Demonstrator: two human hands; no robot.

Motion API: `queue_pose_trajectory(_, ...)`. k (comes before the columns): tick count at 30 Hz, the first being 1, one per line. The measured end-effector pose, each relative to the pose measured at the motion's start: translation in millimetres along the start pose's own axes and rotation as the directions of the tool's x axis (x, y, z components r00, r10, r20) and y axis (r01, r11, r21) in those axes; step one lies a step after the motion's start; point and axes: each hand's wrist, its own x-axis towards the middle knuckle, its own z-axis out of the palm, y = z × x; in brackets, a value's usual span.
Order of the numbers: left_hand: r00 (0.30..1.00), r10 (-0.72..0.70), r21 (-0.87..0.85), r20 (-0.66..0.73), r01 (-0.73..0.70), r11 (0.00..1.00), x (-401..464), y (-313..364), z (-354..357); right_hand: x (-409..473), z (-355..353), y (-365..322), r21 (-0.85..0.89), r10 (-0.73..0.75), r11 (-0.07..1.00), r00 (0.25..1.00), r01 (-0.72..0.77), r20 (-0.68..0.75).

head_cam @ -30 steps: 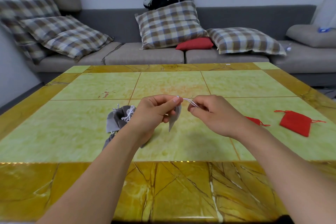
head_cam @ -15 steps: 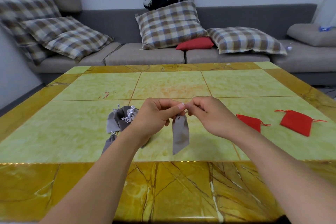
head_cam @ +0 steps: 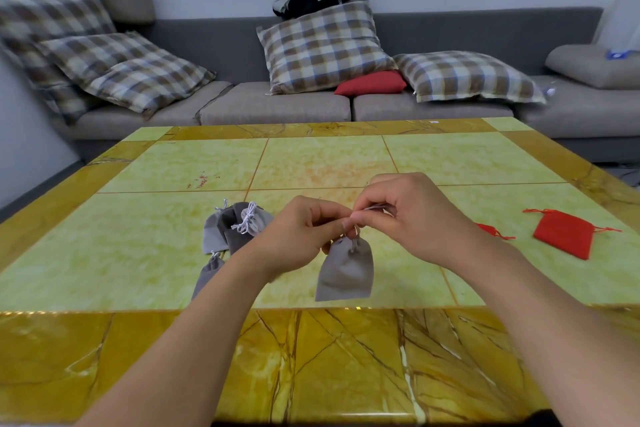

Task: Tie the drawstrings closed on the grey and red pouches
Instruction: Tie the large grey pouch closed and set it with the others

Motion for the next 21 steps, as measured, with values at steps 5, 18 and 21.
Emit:
queue_pose_trajectory(5,0.997,-0.057,-0.149,0.045,0.063,0.987,-3.0,6.9,-1.5,-0.2,0.5,3.8,0.159,0.093,0.984,0.992,-0.078,-0.086)
queue_pose_trajectory(18,0.997,-0.029,-0.118,0.075,0.038,0.992,-3.3,5.1,0.3,-4.7,-13.5,5.2,0.226,0.149,0.954,0.964,-0.199,0.22)
queue_pose_trajectory(21,0.996,-0.051,-0.093,0.078,0.058,0.994,-3.4,3.9,0.2,-0.6,-9.1,2.3,0.036,0.141,0.988,0.966,-0.152,0.218)
